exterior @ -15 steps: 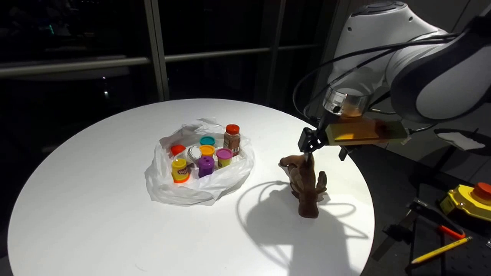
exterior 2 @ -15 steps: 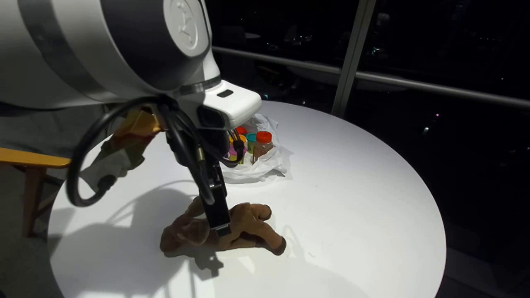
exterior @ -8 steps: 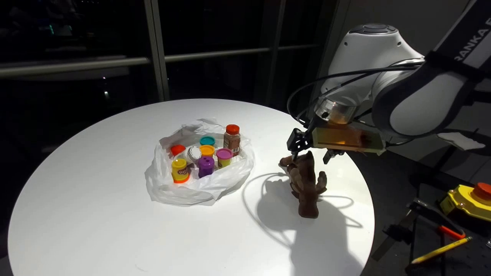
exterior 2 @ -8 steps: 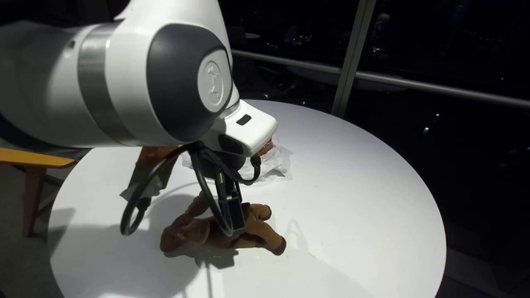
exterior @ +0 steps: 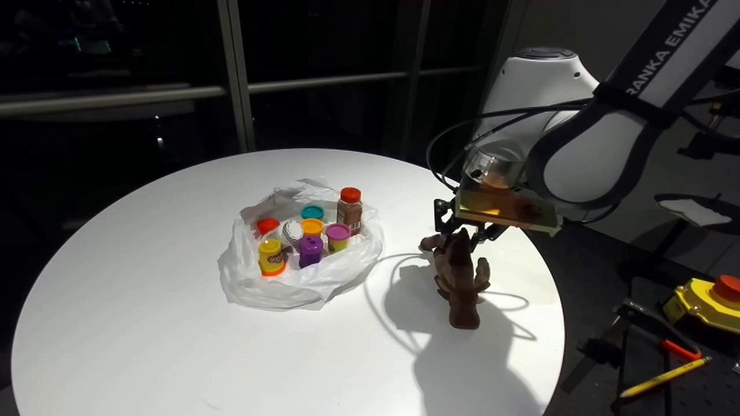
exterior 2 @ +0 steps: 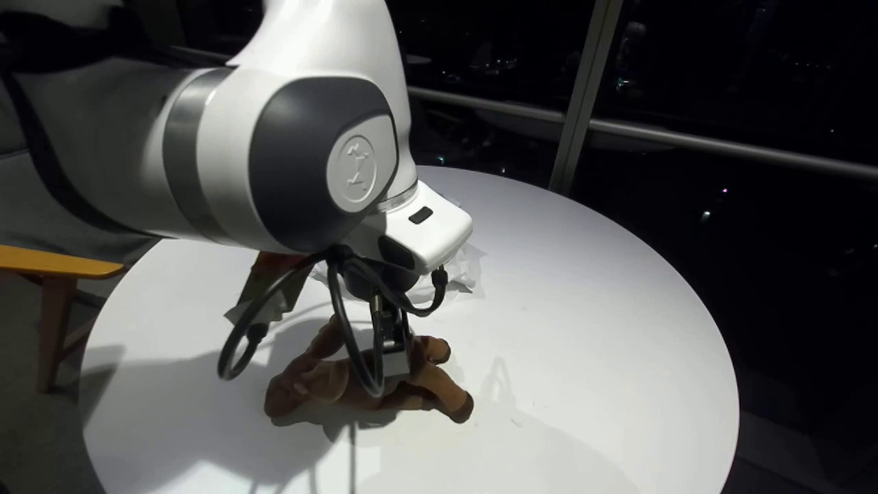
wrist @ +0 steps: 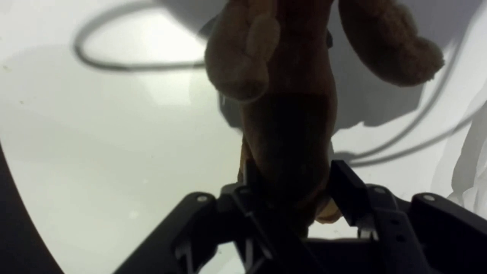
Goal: Put all the objects in the plastic bag
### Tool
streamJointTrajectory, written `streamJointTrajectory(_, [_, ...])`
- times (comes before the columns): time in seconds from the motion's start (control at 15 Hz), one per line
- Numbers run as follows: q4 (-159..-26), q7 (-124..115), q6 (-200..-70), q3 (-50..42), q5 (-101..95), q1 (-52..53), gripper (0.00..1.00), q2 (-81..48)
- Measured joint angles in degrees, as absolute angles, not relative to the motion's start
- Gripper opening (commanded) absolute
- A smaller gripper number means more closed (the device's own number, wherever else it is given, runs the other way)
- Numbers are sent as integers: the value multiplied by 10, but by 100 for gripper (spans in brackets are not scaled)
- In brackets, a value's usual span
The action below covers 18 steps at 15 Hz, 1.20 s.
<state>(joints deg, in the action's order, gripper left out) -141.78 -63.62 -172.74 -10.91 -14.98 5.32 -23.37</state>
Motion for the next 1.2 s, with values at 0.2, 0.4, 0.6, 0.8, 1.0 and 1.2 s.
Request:
streamJointTrajectory(0.2, [-1419,-606,-1698,-119,-104,68,2,-226])
streamJointTrajectory(0.4, [-1423,-604,-1678,-165,-114,118,4,-194])
streamJointTrajectory(0.6, [-1422,-665,-1672,-262,-224,217,3,-137])
streamJointTrajectory(0.8, [-1411,-741,-1667,-314,-334,286,3,-68])
streamJointTrajectory(1.0, [-1394,-769,-1665,-305,-358,318,3,-16])
streamJointTrajectory(1.2, [-1381,-765,-1680,-278,-321,339,3,-18])
